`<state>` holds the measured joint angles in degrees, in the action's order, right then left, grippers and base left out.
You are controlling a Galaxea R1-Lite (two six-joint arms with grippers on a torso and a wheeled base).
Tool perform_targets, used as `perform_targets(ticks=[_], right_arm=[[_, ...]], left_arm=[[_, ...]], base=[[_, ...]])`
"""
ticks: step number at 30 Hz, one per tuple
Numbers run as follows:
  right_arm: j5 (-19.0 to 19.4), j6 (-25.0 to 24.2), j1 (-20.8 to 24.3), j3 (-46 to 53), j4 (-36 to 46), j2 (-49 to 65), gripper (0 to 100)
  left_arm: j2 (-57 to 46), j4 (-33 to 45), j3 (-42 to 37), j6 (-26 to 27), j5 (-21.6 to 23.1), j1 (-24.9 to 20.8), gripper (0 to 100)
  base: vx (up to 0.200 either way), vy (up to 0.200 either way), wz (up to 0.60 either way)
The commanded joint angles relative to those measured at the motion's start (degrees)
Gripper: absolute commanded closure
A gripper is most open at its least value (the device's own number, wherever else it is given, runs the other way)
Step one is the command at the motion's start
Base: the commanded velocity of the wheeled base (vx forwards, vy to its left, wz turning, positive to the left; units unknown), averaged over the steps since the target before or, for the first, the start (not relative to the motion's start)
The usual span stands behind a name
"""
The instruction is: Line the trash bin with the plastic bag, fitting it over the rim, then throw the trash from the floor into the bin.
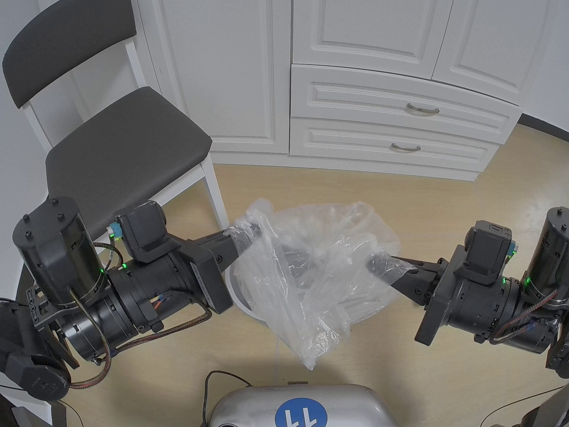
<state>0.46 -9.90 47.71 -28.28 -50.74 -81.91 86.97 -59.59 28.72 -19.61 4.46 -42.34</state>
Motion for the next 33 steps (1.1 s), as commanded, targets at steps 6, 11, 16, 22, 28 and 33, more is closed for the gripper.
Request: perform_targets(ticks=[6,11,16,22,28,33], right_arm=[[-0.64,-0.21,-0.08,-1.34,0.02,-0.80,100],[-0.64,-3.46,-0.08,-3.18,-0.15,-3.70,100],[-0.64,-8.65,-0.17,-5.20,-1.47,-9.06,100],[-0.73,-13.57,-0.34,-5.82,-11.93,-16.70,100],[-0.73,-15.68,-0.87,-5.91,-23.71,-24.70,100],[-0.55,-18.31,-1.40,-6.70,-25.29,-28.04,100]], left_arm=[[0.66,0.53,-1.74,-0.16,-1.56,-0.29,100],[2.15,0.53,-1.83,-0.16,-2.88,0.68,100],[2.59,0.35,-1.30,-0.16,-3.58,0.77,100],[3.56,0.17,-0.60,0.28,-3.58,0.85,100],[5.05,-0.18,-0.16,0.37,-3.58,2.00,100],[7.87,-0.35,0.28,0.28,-3.49,3.49,100]], base=[[0.000,0.000,0.00],[0.000,0.000,0.00],[0.000,0.000,0.00],[0.000,0.000,0.00],[0.000,0.000,0.00],[0.000,0.000,0.00]])
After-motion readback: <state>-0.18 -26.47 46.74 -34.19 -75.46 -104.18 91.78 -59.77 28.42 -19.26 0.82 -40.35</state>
